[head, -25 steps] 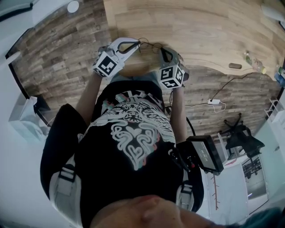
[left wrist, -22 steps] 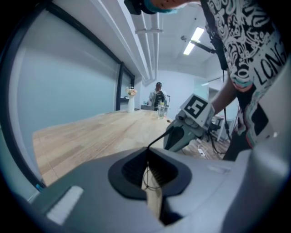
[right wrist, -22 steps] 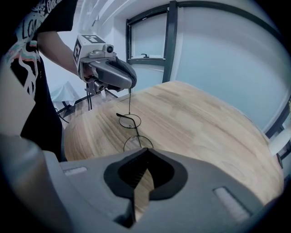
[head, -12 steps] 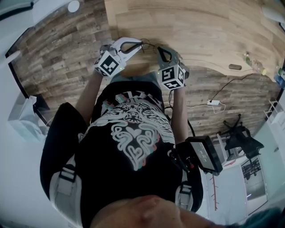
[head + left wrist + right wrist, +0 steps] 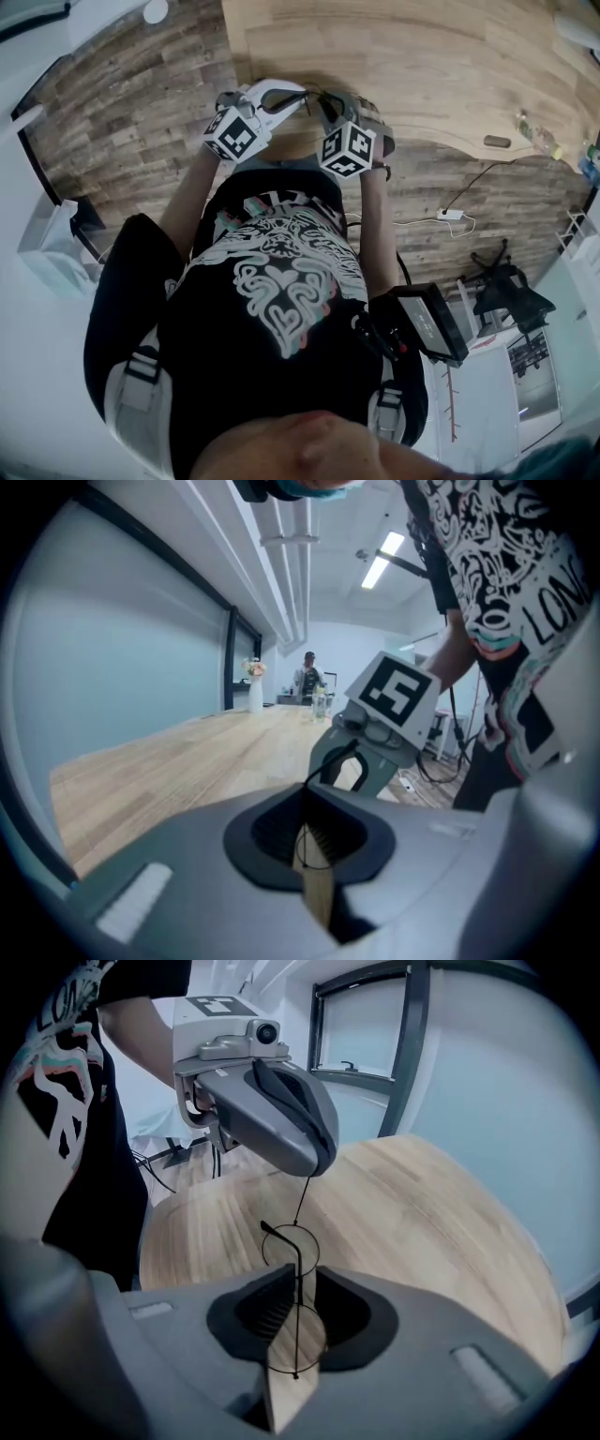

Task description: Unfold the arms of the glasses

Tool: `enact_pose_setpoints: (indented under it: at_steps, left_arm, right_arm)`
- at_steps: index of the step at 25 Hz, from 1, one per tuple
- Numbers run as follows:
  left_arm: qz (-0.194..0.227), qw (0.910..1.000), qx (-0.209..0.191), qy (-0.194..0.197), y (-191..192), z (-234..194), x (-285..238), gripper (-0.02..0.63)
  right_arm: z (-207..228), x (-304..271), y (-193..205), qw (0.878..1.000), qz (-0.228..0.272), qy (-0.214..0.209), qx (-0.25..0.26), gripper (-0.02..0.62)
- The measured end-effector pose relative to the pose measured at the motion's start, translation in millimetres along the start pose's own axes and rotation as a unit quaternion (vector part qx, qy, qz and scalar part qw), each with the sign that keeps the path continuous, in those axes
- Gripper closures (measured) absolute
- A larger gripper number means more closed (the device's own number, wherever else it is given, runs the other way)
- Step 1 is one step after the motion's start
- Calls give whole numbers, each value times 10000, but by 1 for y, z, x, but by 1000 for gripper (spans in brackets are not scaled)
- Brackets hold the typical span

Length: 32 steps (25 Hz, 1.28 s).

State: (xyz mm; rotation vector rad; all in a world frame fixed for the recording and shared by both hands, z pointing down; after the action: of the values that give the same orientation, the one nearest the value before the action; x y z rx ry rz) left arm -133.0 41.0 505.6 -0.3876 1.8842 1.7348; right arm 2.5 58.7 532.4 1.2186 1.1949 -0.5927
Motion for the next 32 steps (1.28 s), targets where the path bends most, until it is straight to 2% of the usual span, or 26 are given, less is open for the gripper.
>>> enact_pose_setpoints:
  at_steps: [8, 10, 11, 12, 18, 22, 27, 32]
  left_arm:
    - [-18, 9999, -112, 80, -2, 1, 0, 615]
    - [-47, 9998, -178, 85, -2, 2, 0, 615]
    - [-53, 9998, -188, 83, -2, 2, 0, 615]
    - [-54, 9998, -188, 82, -2, 2, 0, 615]
    - [-66, 9997, -208, 106, -1, 0, 0, 615]
    - [-67, 9997, -200, 108, -2, 0, -1, 615]
    - [-116, 9997, -204, 77, 0, 0, 1, 616]
    - [-182, 9996, -200, 53, -1, -1, 1, 615]
  right_arm:
    - [1, -2, 1, 9989, -387, -215, 174, 529]
    - [0, -3, -1, 9983, -492, -204, 252, 537]
    - [-1, -4, -3, 9979, -551, -183, 287, 573]
    - [-1, -5, -4, 9976, -604, -169, 304, 580]
    - [1, -7, -6, 9969, -698, -268, 230, 588]
    - [2, -5, -3, 9972, -591, -458, 27, 592]
    - [2, 3, -3, 9990, -354, -269, -69, 594]
    - [5, 15, 4, 9964, 306, -205, -760, 594]
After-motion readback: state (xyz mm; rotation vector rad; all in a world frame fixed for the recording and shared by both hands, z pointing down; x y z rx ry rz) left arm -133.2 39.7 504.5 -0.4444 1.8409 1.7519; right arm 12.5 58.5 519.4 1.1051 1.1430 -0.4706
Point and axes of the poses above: the fingertips, and each gripper's own axes: x backward along the fingers, z to its right, y out of its underside, the point moved 9 cm from there along x, backward along the fingers, and after that the axes turned 8 degrees about -z, right-handed, at the moved point
